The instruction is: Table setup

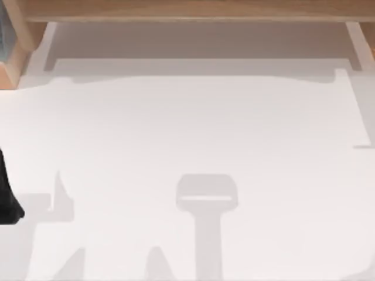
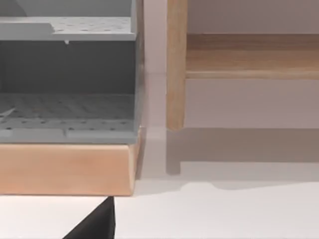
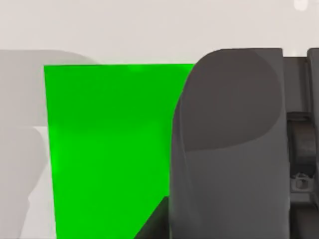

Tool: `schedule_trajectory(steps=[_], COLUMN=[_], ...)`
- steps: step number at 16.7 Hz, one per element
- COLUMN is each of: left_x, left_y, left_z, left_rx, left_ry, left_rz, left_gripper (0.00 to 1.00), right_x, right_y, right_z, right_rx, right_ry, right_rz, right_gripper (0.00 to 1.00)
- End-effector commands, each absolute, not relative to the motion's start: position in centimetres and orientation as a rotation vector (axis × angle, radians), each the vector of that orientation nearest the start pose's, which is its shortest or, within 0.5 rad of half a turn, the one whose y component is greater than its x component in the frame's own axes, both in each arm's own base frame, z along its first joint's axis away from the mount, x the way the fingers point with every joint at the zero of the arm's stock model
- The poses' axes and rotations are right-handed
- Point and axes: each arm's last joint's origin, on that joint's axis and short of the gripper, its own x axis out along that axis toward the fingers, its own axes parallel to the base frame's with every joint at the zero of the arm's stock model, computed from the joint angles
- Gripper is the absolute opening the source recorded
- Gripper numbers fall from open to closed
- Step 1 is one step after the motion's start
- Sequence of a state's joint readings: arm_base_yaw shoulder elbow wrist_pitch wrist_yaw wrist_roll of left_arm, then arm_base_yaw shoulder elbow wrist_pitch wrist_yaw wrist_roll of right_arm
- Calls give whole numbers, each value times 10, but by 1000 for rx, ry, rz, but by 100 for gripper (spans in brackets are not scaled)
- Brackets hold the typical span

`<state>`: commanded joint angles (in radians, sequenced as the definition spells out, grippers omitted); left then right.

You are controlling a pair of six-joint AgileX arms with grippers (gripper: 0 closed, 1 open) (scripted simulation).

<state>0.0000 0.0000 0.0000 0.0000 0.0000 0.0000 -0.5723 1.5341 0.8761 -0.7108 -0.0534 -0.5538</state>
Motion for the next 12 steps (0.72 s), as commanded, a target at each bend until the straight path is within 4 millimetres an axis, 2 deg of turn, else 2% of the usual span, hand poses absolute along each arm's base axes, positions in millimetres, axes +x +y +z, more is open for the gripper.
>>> schedule_trajectory(steps=[6,12], left_x=[106,106], left_y=[-1,-1], left_z=[160,160], left_rx=[0,0], left_ry=[0,0], left_rz=[0,0], left_gripper=[100,100], right_x=[225,217], right_y=[-142,-137], right_z=[158,134], right_rx=[-35,9], right_ry=[1380,1467], right_rz=[-52,-11], right_gripper=[0,0])
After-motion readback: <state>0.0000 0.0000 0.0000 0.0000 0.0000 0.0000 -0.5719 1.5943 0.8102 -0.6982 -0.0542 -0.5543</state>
